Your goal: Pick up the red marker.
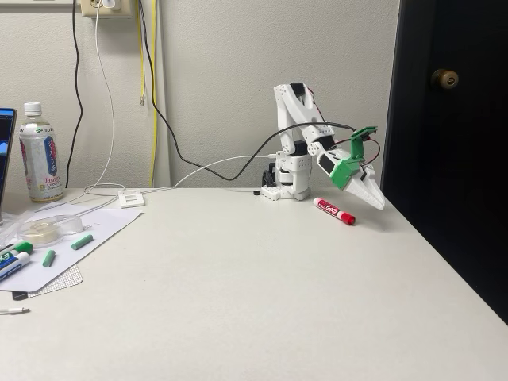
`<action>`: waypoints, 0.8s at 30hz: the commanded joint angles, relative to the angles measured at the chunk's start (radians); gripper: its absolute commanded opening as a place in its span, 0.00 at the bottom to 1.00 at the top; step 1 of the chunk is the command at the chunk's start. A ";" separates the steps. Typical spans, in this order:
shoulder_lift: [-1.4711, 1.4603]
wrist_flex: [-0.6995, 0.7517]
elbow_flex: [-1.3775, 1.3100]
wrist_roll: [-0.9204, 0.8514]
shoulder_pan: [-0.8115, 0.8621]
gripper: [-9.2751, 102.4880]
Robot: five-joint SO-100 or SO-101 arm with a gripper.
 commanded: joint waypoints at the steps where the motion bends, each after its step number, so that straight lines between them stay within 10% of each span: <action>1: 0.034 0.003 -0.043 0.006 -0.006 0.08; 24: 0.486 0.716 -0.242 0.160 0.002 0.08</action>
